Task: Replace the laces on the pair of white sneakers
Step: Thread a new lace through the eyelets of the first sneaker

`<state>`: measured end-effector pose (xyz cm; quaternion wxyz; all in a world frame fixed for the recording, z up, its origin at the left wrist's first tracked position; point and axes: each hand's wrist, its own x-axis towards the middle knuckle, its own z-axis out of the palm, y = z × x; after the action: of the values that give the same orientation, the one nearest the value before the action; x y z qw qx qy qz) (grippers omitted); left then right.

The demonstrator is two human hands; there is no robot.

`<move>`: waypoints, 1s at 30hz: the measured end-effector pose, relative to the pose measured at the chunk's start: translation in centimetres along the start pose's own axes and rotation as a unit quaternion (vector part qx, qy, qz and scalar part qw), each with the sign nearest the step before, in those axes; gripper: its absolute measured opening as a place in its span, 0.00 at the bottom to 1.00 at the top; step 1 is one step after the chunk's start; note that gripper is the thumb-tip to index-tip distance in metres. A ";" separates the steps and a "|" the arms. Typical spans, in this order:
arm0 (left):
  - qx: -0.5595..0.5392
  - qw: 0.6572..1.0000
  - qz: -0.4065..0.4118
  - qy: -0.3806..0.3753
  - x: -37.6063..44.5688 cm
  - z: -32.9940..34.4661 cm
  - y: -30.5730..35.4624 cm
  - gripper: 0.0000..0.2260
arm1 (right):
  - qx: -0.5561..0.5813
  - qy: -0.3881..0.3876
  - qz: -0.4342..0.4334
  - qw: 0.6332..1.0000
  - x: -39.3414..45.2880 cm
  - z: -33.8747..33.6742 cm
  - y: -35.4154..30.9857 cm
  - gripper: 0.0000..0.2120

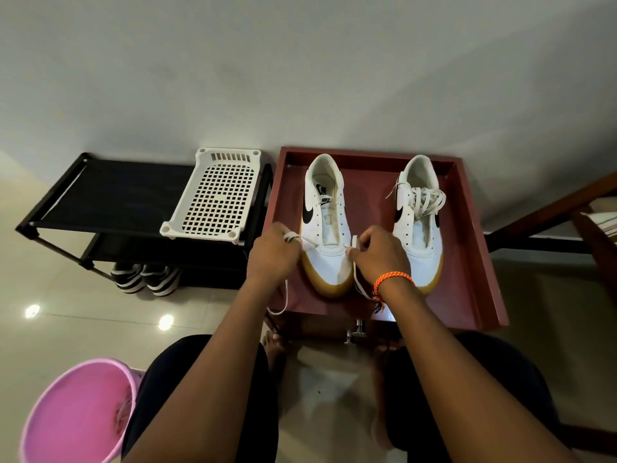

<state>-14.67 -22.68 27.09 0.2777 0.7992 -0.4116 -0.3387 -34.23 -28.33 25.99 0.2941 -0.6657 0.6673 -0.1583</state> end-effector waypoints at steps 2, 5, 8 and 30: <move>0.050 0.996 0.063 0.043 -0.5 0.9 0.2 0.19 | -0.025 0.040 -0.002 0.999 0.0 -0.1 -0.2 0.22; 0.117 0.981 0.135 0.073 -0.5 1.8 0.6 0.24 | -0.045 0.061 -0.089 0.993 0.0 -0.1 -0.4 0.18; 0.221 0.965 0.129 0.063 0.0 2.6 0.4 0.12 | -0.088 0.020 -0.113 0.990 0.1 0.5 -0.2 0.03; -0.213 0.976 0.030 -0.026 -5.9 -1.7 4.1 0.11 | 0.222 -0.105 -0.019 0.969 -4.0 -6.1 -4.0 0.14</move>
<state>-17.85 -19.53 32.90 0.4406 0.7002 -0.3609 -0.4305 -34.93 -25.75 33.87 0.5000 -0.6095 0.5677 -0.2371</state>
